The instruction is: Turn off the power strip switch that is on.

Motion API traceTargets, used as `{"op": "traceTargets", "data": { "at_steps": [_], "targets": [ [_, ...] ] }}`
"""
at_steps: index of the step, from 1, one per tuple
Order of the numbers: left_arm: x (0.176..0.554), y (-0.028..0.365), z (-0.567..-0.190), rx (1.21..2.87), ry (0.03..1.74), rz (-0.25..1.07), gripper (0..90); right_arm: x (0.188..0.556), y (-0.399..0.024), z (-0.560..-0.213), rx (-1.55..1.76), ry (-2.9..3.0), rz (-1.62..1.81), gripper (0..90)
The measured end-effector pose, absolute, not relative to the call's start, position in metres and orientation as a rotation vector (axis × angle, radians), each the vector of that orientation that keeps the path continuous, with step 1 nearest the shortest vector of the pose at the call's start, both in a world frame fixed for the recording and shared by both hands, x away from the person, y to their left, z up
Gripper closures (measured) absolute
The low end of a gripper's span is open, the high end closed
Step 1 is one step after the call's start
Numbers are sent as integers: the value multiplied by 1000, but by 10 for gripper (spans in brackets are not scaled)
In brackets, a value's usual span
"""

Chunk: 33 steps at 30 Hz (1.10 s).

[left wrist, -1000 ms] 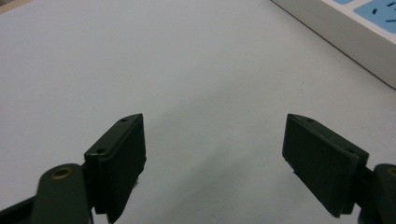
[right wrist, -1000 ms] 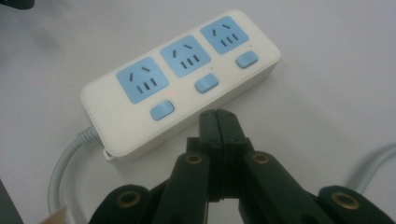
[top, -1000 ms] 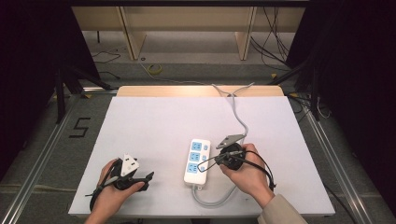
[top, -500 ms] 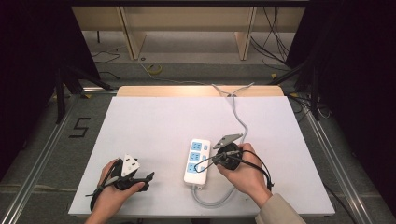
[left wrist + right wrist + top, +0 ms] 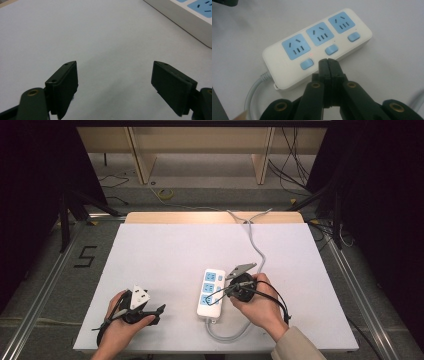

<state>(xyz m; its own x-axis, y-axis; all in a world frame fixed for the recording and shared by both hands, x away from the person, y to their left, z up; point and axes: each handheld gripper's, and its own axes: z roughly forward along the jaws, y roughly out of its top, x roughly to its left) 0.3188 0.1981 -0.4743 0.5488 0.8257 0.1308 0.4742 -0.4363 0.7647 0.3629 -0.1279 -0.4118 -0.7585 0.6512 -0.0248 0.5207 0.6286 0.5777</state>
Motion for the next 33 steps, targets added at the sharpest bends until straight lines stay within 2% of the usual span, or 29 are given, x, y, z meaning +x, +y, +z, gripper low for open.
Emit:
{"op": "traceTargets", "data": {
  "at_steps": [33],
  "targets": [
    [319, 197, -474, 2093, 1039, 661, 214, 367, -111, -416, 942, 2674, 789, 900]
  ]
}}
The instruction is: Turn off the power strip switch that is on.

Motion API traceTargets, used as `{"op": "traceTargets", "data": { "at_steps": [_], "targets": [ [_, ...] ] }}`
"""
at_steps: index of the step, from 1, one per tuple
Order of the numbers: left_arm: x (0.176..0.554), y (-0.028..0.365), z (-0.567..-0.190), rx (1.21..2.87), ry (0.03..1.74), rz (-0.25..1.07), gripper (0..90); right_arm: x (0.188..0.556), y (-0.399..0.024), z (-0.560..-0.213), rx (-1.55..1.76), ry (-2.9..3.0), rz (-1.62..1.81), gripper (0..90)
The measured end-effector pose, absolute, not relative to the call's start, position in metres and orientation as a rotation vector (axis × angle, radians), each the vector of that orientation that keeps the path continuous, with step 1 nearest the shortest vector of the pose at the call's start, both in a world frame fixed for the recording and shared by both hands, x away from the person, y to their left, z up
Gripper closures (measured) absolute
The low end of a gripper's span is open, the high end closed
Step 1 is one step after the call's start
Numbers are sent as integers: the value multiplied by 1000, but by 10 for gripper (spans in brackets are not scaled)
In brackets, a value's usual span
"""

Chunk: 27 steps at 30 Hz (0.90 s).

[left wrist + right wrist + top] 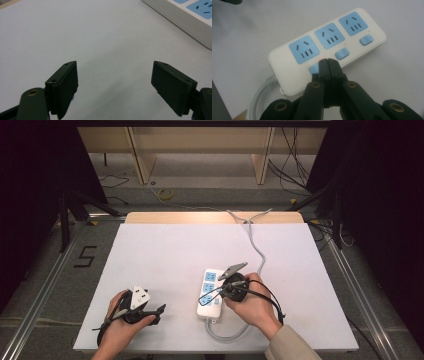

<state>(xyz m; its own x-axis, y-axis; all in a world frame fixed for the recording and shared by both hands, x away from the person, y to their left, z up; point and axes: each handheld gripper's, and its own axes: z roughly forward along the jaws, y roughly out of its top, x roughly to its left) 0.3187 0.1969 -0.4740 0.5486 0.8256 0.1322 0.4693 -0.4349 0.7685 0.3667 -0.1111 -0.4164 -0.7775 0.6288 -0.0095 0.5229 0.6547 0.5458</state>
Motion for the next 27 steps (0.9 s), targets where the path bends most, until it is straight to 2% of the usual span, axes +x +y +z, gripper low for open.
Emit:
{"op": "traceTargets", "data": {
  "at_steps": [27],
  "targets": [
    [319, 197, -474, 2093, 1036, 667, 213, 375, -98, -420, 939, 2730, 728, 900]
  ]
}}
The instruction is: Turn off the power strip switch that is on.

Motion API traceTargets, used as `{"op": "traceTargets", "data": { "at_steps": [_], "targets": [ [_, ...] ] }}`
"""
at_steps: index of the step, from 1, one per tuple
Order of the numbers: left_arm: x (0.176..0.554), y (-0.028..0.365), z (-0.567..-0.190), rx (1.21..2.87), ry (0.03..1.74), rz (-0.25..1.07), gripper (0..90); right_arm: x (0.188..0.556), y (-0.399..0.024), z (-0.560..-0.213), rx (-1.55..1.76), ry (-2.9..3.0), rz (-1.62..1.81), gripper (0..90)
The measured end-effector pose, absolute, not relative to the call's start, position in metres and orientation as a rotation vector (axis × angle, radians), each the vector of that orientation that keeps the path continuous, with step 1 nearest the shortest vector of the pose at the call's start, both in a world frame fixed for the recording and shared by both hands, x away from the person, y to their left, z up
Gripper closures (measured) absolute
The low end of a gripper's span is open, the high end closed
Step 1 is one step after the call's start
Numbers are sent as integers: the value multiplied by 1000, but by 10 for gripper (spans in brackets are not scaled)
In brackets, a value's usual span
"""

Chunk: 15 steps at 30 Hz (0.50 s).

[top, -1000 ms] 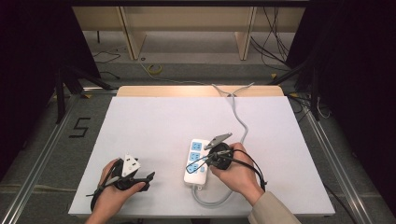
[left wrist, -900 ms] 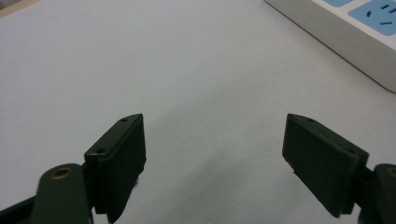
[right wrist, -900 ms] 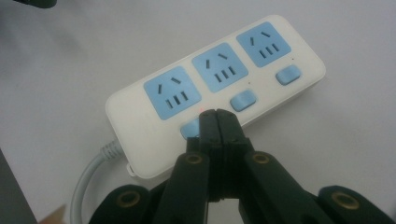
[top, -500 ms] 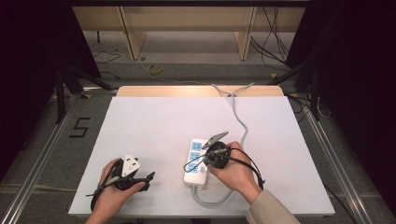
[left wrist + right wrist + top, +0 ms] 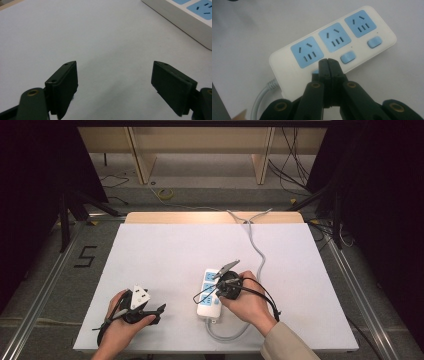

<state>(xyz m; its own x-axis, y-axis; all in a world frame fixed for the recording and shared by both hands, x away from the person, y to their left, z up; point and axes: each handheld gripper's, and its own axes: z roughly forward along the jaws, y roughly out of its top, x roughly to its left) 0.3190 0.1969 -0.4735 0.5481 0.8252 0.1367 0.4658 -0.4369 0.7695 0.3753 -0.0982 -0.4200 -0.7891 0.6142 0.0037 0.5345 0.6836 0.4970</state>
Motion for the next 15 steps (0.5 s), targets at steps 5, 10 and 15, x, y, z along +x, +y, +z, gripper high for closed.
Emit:
{"op": "traceTargets", "data": {
  "at_steps": [5, 10, 15],
  "targets": [
    [319, 197, -474, 2092, 1036, 668, 213, 376, -94, -423, 936, 2743, 717, 900],
    [319, 197, -474, 2092, 1035, 668, 213, 377, -90, -426, 932, 2757, 701, 900],
    [319, 197, -473, 2092, 1035, 667, 213, 378, -85, -430, 925, 2765, 683, 900]
  ]
}}
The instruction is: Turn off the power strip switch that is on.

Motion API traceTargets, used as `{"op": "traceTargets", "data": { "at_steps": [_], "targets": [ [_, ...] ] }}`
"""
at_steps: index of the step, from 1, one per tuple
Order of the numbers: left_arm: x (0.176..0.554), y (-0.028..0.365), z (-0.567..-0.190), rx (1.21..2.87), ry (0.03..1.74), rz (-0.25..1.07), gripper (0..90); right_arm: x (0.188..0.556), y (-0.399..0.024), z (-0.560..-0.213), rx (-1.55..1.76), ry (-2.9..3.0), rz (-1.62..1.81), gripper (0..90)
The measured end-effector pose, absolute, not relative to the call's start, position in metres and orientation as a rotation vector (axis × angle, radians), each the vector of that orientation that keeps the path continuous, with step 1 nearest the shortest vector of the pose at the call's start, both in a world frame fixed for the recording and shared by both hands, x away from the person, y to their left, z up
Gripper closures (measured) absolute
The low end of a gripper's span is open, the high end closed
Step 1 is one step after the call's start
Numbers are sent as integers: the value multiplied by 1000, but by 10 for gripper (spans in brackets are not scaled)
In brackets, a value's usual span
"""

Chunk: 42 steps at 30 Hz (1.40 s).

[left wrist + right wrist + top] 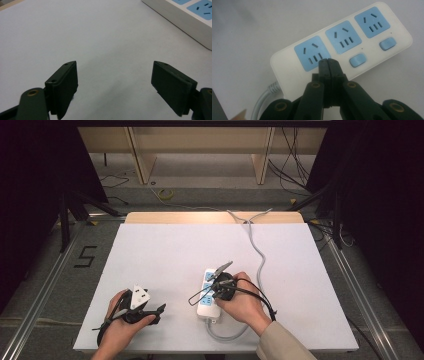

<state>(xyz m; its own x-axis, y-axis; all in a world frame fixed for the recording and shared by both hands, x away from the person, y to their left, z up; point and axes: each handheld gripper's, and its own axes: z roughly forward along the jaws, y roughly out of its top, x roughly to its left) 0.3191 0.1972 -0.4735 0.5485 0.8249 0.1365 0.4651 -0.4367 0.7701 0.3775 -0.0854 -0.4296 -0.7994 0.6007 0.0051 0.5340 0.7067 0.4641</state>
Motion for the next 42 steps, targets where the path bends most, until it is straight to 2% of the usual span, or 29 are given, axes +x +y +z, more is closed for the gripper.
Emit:
{"op": "traceTargets", "data": {
  "at_steps": [42],
  "targets": [
    [319, 197, -473, 2091, 1034, 668, 213, 382, -78, -437, 940, 2790, 597, 900]
  ]
}}
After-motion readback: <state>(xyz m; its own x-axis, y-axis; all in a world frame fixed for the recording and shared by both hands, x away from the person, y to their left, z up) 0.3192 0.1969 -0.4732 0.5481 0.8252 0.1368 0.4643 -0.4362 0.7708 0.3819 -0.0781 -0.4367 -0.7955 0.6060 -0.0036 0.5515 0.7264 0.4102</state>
